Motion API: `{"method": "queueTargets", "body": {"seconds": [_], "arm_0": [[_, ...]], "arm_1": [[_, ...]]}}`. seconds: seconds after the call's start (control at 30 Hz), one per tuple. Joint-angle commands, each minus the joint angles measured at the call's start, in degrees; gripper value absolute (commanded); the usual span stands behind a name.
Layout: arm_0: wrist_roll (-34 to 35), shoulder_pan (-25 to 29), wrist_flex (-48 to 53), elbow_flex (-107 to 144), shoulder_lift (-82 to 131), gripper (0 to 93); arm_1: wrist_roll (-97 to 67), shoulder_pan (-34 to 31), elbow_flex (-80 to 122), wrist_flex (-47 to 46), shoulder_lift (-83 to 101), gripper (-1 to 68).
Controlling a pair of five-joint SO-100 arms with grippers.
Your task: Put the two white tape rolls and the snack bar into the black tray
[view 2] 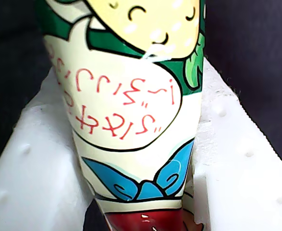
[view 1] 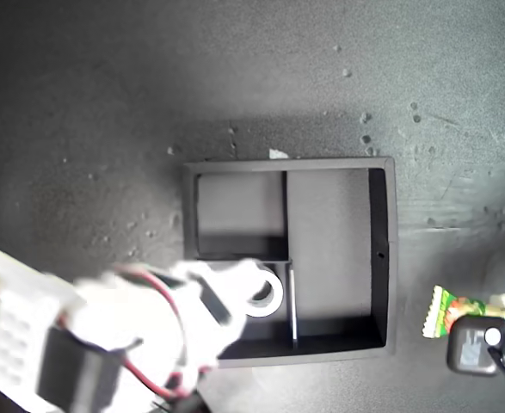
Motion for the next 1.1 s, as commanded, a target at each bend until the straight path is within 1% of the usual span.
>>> {"method": "queueTargets", "body": {"seconds": [0.0, 0.03, 0.1, 0.13, 0.23, 0.3, 0.37, 0.4, 0.47, 0.5, 0.53, 0.57, 0.63, 0.7, 0.77, 0.8, 0.83, 0.87, 0.9, 0.97, 1.0, 1.07], "arm_0": [[-5.27, -1.23, 1.05, 14.68, 18.81, 16.5], [-7.38, -0.44, 1.05, 18.19, 21.45, 16.5], [-11.78, 2.64, 0.97, 24.08, 24.96, 16.5], [-13.71, 4.66, 0.97, 26.19, 25.75, 16.7], [-18.11, 11.60, 0.88, 29.62, 24.87, 16.9], [-20.83, 15.03, 0.53, 32.34, 23.73, 17.6], [-22.76, 17.49, -1.49, 36.12, 23.29, 18.4], [-23.20, 18.28, -3.34, 38.41, 23.47, 18.5], [-23.64, 19.07, -7.82, 43.42, 24.52, 19.0], [-23.64, 19.42, -9.76, 45.88, 25.22, 19.3], [-23.64, 19.60, -11.87, 48.25, 26.10, 19.5], [-23.64, 19.78, -14.06, 50.63, 27.16, 19.5], [-24.43, 20.39, -17.49, 54.23, 28.74, 19.6], [-25.14, 21.09, -20.48, 57.04, 29.88, 19.6], [-25.75, 21.62, -23.47, 59.33, 30.41, 19.6], [-25.84, 21.88, -24.87, 60.12, 30.41, 19.5], [-26.19, 22.06, -26.02, 60.64, 30.15, 19.4], [-26.46, 22.24, -26.72, 60.56, 29.53, 19.3], [-26.72, 22.50, -26.89, 59.94, 28.65, 19.1], [-26.81, 23.29, -26.89, 57.74, 26.72, 19.0], [-26.81, 23.64, -26.89, 56.69, 25.93, 18.8], [-26.81, 24.08, -26.72, 55.28, 24.70, 18.6]], "arm_1": [[0.26, 7.38, -1.93, 0.44, 2.29, -0.6], [3.16, 8.44, 1.41, -2.37, 4.04, -0.6], [8.09, 9.23, 11.25, -13.89, 8.96, -0.6], [10.20, 9.32, 12.48, -14.94, 9.32, -0.6], [11.07, 10.72, 9.67, -10.55, 8.61, -0.6], [4.39, 13.62, 6.59, -7.82, 8.44, -0.6], [-13.45, 18.90, 3.52, -8.44, 8.44, -0.6], [-18.72, 20.83, 1.41, -7.47, 8.53, -0.6], [-37.00, 24.70, -3.96, -8.44, 8.17, -0.6], [-43.86, 26.02, -6.33, -9.23, 8.09, -0.6], [-54.67, 26.54, -9.05, -12.04, 7.56, -0.6], [-63.46, 26.72, -13.62, -11.51, 5.80, -0.6], [-78.66, 25.49, -26.98, -5.27, -1.58, -0.6], [-90.18, 23.29, -45.62, 5.54, -13.45, -0.6], [-97.29, 21.62, -68.73, 17.58, -28.30, -0.6], [-97.65, 21.62, -81.04, 23.20, -35.86, -0.6], [-95.71, 22.32, -88.59, 26.46, -40.61, -0.6], [-90.70, 23.47, -90.97, 27.77, -42.36, -0.6], [-79.98, 25.22, -89.65, 28.83, -42.36, -0.7], [-56.07, 26.37, -90.18, 34.89, -42.36, -0.7], [-47.90, 25.49, -90.88, 35.33, -42.01, -0.7], [-37.53, 23.29, -98.00, 35.24, -42.36, -0.5]]}}
